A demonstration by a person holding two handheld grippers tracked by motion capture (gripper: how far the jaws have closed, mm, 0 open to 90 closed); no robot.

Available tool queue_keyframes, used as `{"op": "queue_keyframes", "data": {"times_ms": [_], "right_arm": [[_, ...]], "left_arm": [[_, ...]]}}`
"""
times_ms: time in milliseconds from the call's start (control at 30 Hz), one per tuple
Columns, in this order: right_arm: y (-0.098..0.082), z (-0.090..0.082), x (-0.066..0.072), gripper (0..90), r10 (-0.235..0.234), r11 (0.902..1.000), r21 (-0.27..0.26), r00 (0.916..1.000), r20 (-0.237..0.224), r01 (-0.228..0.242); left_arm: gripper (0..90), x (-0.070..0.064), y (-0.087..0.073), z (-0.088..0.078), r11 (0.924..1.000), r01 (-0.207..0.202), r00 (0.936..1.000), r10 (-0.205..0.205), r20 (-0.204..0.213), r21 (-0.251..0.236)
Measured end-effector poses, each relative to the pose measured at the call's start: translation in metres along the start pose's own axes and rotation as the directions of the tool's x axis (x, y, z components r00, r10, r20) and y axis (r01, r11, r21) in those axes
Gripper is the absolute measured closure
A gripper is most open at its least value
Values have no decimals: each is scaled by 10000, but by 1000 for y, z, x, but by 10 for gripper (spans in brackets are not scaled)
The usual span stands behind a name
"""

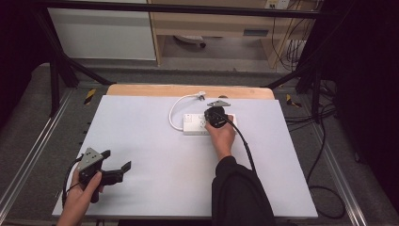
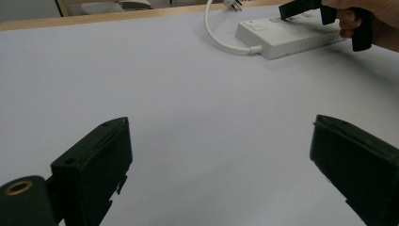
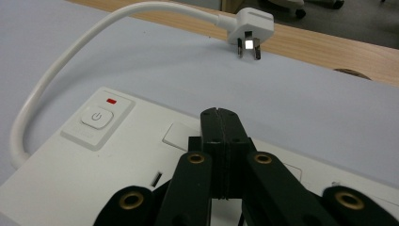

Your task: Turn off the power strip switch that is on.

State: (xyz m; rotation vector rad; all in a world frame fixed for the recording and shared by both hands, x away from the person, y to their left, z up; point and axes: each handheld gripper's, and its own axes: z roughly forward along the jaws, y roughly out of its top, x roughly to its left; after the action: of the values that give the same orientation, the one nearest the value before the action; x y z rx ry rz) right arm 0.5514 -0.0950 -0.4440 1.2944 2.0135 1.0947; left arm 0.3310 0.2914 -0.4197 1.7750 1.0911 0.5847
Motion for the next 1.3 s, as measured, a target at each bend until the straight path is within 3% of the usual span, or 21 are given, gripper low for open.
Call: {"op": "queue_keyframes", "data": {"times_ms": [367,833,933,1033,1167,1300], "right_arm": [[1,0,1,900,100,9999,49,10000,6,-100],[11,-9,-2,893,427,9985,-339,9990,-143,-432],[15,-14,-3,827,510,9978,-414,9986,-160,-516],[20,-20,-6,689,1080,9930,-453,9937,-302,-1093],[26,-26,-10,485,1377,9898,-314,9898,-378,-1389],[31,-33,-13,314,1601,9865,-351,9871,-40,-1601]], "left_arm": [[60,0,0,0,10000,-54,10000,54,-17,-17],[60,1,0,1,10000,-43,10000,43,-42,13],[60,1,0,1,10000,-44,10000,44,-48,13],[60,1,0,1,10000,-76,10000,76,-63,22],[60,1,-1,1,10000,-46,10000,47,-58,62],[60,1,-1,1,9999,-54,10000,55,-72,90]]}}
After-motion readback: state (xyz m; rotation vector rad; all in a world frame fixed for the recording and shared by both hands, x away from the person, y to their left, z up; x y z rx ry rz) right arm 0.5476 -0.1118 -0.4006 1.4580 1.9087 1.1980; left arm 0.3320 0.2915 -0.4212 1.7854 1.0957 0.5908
